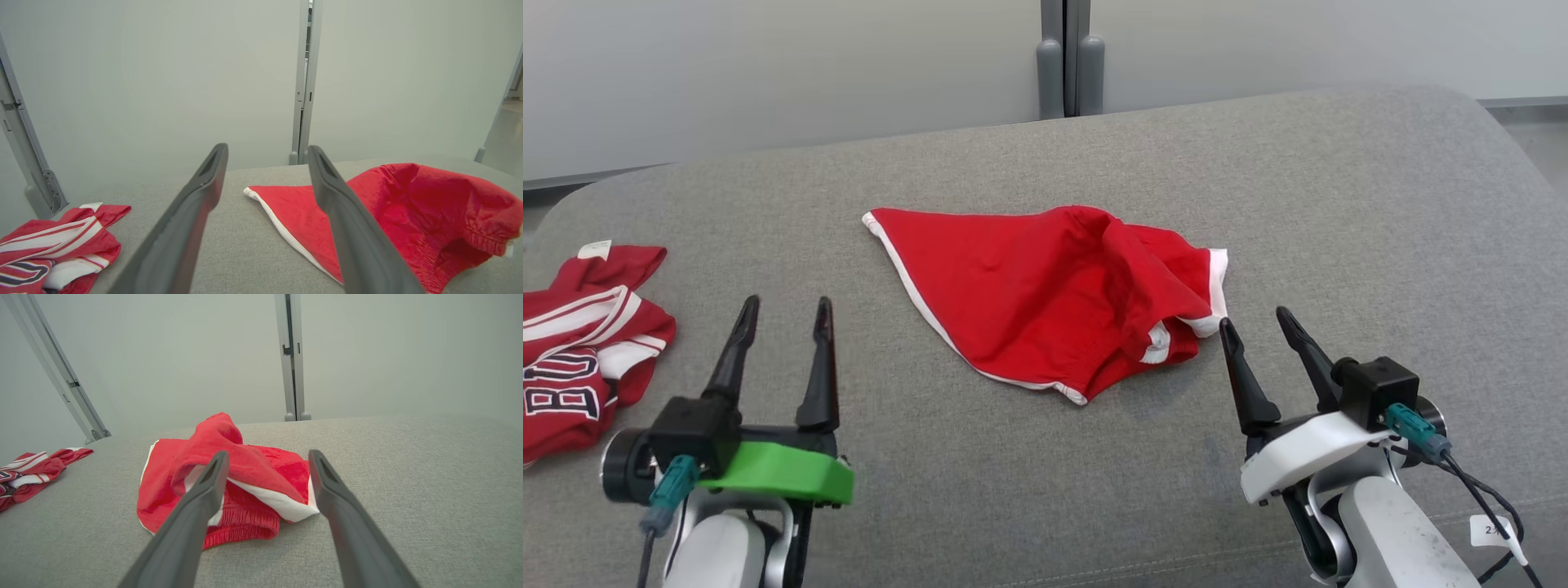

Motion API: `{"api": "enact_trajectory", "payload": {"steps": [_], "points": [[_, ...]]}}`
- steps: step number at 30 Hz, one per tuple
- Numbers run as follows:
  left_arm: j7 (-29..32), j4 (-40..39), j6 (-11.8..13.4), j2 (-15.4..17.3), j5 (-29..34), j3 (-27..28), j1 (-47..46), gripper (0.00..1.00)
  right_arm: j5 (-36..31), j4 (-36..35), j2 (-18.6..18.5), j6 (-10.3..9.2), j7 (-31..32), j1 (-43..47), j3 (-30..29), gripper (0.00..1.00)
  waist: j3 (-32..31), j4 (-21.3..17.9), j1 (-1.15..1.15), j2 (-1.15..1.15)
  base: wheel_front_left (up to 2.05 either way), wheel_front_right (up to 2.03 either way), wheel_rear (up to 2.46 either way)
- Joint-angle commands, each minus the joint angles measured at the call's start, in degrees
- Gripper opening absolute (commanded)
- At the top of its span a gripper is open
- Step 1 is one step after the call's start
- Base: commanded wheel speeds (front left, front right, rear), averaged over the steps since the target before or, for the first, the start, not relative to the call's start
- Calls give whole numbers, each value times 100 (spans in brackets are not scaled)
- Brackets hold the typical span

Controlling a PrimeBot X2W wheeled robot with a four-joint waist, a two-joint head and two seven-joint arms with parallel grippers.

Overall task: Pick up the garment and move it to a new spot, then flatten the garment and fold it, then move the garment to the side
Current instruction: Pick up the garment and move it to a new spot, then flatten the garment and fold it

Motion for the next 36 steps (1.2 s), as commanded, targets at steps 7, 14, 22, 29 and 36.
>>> {"api": "enact_trajectory", "payload": {"steps": [7, 14, 22, 29, 36], "points": [[-13, -456, 100, -75, 223, 837, 704, 100, 65, 26, 9, 0, -25, 94, -33, 100, -10, 68, 0, 0, 0, 0, 0], [-13, -686, 155, -275, 348, 1482, 1158, 100, 114, 160, -4, 0, -25, 91, -11, 100, -24, 144, 0, 0, 0, 0, 0], [-13, -729, 30, -500, 519, 1931, 1441, 100, 189, 390, -53, 0, -25, 59, 109, 100, -60, 259, 0, 0, 0, 0, 0], [-13, -683, -107, -631, 674, 2043, 1380, 100, 389, 737, -36, 0, 240, 14, 408, 100, -72, 401, 0, 0, 0, 0, 0], [-13, -632, -248, -736, 771, 2054, 1280, 100, 811, 1140, 13, 0, 488, -151, 991, 100, -82, 582, 0, 0, 0, 0, 0]]}}
